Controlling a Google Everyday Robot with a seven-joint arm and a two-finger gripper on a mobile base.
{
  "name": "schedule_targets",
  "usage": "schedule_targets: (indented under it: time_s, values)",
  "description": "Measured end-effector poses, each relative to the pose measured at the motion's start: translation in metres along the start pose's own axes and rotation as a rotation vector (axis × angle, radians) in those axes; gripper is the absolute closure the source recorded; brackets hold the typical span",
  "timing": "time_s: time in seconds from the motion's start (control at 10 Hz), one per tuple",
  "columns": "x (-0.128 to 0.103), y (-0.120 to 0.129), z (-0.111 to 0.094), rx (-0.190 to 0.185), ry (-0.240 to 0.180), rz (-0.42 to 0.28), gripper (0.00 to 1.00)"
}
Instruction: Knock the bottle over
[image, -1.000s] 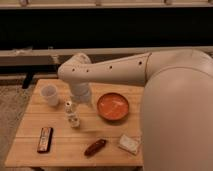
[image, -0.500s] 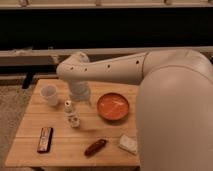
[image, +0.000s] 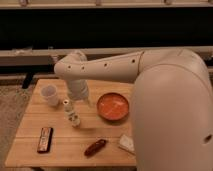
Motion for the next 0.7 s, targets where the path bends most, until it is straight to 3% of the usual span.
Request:
schedule_targets:
  time_s: [0.7]
  values:
    - [-0.012,0.009,-0.001,0.004,-0.005,-0.015,0.35]
